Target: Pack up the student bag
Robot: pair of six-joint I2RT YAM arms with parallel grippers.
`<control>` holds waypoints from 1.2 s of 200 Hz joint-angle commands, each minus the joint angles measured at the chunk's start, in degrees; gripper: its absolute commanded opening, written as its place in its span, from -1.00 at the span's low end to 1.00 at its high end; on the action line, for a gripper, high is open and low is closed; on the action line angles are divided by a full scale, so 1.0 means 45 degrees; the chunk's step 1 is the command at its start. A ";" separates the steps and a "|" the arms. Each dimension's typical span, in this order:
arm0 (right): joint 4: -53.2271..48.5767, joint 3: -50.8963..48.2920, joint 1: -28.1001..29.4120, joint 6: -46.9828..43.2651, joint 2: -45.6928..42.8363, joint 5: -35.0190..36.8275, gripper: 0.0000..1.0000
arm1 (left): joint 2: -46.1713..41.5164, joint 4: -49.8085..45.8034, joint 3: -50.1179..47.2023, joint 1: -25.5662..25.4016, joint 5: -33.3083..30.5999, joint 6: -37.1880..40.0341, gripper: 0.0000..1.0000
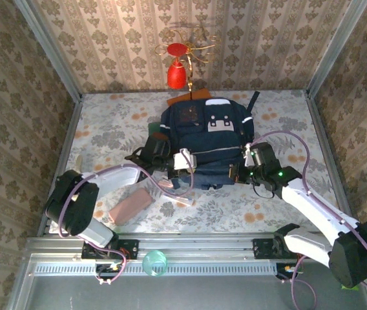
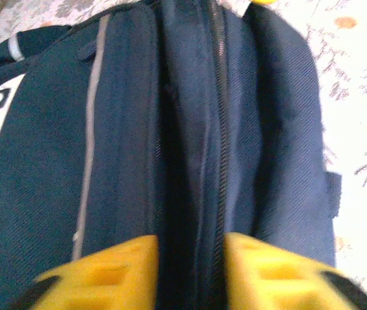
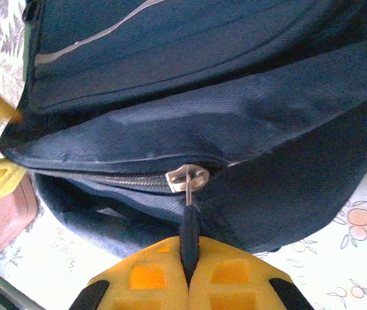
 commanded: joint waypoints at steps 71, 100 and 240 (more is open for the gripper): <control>0.2118 0.0204 0.1309 -0.0927 -0.0677 -0.1191 -1.00 | 0.0043 -0.0507 0.1473 -0.2580 -0.1609 -0.0598 0.29; 0.2140 0.0137 0.1401 -0.0956 -0.0820 -0.1265 -1.00 | 0.1133 -0.1538 0.2687 -0.2889 -0.2304 -0.0180 0.21; -0.1309 -0.0157 -0.0822 -0.0075 0.0123 0.2987 -1.00 | 0.0808 -0.2046 0.2233 -0.1512 -0.0016 0.0748 -1.00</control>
